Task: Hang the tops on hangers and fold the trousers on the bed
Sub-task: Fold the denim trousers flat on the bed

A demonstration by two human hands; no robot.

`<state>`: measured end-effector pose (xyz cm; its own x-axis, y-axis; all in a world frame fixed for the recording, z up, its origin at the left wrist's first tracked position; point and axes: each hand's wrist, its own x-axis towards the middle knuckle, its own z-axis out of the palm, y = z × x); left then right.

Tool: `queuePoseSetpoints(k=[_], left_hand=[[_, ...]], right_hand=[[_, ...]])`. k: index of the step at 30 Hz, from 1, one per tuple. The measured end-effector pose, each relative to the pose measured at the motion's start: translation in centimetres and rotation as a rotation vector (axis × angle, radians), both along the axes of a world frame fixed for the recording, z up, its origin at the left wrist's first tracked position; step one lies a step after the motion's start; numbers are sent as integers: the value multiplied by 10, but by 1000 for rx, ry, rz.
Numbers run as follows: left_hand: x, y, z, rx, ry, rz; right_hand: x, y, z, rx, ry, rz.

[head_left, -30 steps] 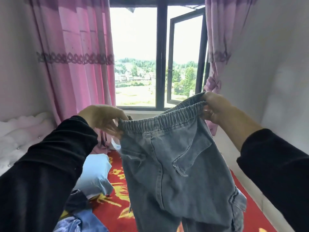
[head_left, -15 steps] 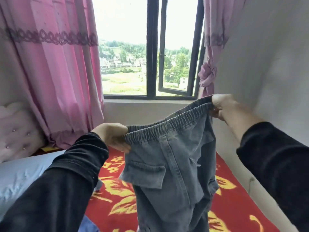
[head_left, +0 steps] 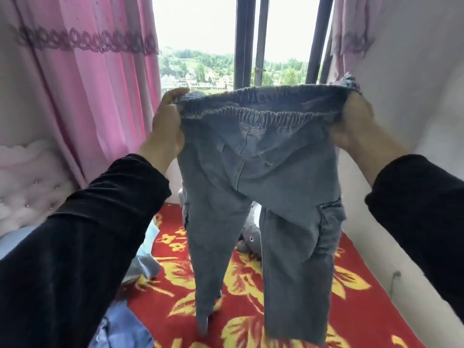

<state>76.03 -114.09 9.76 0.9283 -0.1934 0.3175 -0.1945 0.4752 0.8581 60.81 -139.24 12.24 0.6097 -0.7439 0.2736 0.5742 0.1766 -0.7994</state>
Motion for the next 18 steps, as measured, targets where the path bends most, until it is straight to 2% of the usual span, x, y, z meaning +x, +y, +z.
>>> queuePoseSetpoints(k=[5,9,13,16,18], left_hand=[[-27,19,-3,-56,-136,16],[-68,47,-39,14,-101,71],[-124,82,-112,180,-2,105],[-171,107,-183,312,148,111],[-202,122,-237,453,247,94]], right_hand=[[-33,20,0,-57,-64,-9],[-75,36,-39,-143,133,-108],[-125,62,-115,-147,292,-141],[-167,82,-192,-92,438,-126],[-197,95,-253,-155,579,-123]])
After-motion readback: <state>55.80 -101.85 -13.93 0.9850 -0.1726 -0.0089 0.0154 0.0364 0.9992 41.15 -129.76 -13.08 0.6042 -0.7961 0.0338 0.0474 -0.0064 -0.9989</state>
